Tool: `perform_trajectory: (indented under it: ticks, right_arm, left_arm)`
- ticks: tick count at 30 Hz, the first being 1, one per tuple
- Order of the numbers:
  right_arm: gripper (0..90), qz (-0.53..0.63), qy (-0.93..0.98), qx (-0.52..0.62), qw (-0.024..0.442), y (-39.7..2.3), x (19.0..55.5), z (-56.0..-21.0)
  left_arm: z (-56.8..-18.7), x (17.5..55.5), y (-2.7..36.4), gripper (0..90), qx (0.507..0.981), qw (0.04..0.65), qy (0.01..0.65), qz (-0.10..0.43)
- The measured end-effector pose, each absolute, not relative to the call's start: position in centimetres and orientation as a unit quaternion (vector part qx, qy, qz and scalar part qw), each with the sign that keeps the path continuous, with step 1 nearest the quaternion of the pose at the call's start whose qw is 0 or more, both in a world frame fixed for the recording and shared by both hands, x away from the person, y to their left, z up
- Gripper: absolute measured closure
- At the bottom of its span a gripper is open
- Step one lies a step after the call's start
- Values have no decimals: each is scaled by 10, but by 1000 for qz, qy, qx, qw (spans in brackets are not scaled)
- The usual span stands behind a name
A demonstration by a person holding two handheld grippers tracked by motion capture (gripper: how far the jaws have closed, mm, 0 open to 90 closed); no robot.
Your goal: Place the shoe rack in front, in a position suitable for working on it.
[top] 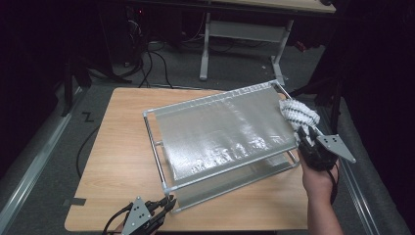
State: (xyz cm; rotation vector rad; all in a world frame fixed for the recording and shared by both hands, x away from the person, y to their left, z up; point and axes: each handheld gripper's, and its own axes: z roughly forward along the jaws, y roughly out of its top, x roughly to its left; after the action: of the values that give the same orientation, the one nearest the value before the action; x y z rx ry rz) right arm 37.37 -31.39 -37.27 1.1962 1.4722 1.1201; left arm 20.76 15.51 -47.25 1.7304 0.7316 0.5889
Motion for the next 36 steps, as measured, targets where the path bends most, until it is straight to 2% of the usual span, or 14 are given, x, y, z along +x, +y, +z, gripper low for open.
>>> perform_trajectory:
  ticks: [9, 24, 36]
  right_arm:
    - [706, 454, 586, 493, 455, -322, 378, -373]
    - [709, 485, 590, 482, 429, -311, 369, -378]
    - [696, 511, 604, 459, 404, -281, 354, -380]
  left_arm:
    - [-473, 208, 155, 805, 731, 554, 310, 250]
    - [-474, 208, 155, 804, 730, 556, 308, 251]
    - [-474, 208, 154, 802, 733, 552, 307, 253]
